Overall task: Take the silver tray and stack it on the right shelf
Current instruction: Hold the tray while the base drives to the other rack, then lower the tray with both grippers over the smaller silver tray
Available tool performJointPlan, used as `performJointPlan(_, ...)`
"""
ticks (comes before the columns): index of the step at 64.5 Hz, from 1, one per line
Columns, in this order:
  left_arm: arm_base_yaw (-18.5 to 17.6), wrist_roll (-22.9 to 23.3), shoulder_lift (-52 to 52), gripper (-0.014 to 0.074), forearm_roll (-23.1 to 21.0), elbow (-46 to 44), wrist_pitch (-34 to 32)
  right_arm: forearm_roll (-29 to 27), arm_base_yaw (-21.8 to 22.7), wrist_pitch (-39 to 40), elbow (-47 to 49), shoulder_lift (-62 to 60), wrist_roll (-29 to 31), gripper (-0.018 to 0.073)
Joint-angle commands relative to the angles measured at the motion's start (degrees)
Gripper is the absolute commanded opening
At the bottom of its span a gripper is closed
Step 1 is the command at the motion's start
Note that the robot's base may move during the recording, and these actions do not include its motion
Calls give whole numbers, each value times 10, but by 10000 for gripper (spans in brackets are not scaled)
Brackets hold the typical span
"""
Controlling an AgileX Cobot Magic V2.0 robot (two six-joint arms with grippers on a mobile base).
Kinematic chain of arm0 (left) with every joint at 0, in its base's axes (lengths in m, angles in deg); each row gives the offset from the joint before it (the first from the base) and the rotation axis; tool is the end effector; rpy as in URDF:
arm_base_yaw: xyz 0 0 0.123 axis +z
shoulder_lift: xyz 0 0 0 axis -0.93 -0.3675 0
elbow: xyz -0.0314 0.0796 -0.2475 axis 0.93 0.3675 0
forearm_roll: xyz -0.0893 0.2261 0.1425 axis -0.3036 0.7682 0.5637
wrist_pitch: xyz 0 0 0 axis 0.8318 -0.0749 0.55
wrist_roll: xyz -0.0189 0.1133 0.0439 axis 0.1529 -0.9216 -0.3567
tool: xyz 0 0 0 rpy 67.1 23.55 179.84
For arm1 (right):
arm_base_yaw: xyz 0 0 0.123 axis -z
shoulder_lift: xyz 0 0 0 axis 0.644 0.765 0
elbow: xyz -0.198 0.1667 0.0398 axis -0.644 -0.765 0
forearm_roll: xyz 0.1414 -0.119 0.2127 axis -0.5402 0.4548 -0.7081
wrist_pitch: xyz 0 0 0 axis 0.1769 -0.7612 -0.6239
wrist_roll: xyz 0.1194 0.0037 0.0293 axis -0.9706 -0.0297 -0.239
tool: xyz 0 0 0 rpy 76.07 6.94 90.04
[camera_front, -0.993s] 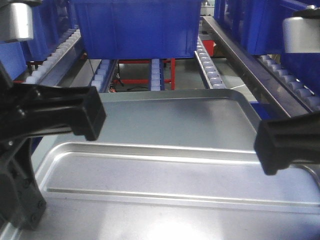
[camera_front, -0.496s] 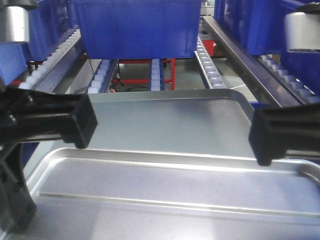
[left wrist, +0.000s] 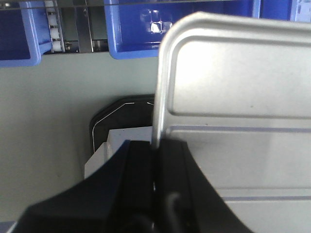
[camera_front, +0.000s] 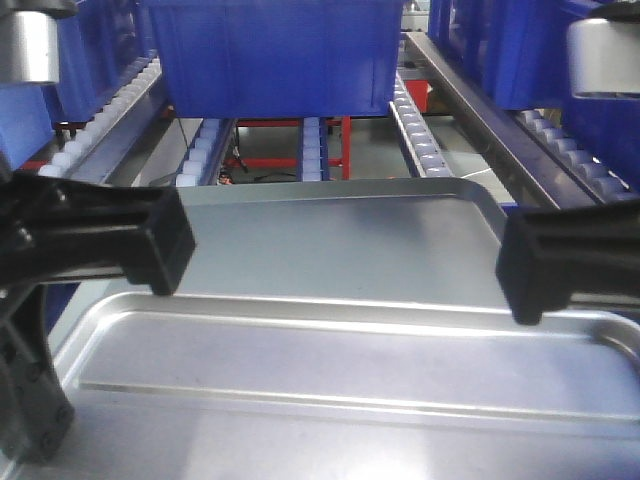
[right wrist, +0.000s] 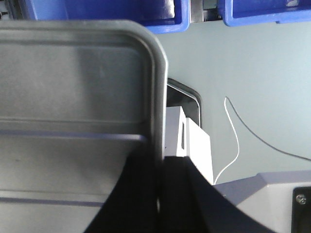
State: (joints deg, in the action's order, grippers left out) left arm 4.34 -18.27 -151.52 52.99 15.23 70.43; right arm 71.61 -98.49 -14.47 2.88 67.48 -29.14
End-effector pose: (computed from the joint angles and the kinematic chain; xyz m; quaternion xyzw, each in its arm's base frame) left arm 0.1310 -0.2257 0.1817 0.0741 0.9842 -0.0809 0.1387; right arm 0.1349 0.1851 0.1815 0.0843 0.9906 0.0379 0.1012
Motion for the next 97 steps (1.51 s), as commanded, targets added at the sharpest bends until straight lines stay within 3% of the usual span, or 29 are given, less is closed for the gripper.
performJointPlan(1, 6, -3, 12, -92, 43, -12, 64, 61, 6, -62, 9, -10, 4, 59)
performJointPlan(7, 27, -13, 12, -92, 36, -12, 52, 76, 15, -13, 16, -9, 29, 59)
performJointPlan(14, 77, -81, 12, -92, 6, -12, 1, 77, 46, 51, 27, -5, 61, 59)
performJointPlan(28, 171, -172, -2, -92, -12, -14, -90, 81, 158, 167, 47, 37, 115, 59)
performJointPlan(46, 240, -238, -85, -92, -23, -76, -158, 81, 240, 251, 132, 148, 188, 59)
performJointPlan(55, 272, -282, -142, -92, -75, -117, -192, 81, 262, 287, 173, 198, 194, 59)
performJointPlan(60, 283, -305, -172, -92, -96, -136, -194, 81, 266, 288, 193, 226, 208, 59)
performJointPlan(97, 290, -305, -261, -92, -97, -194, -176, 81, 268, 312, 197, 270, 208, 59)
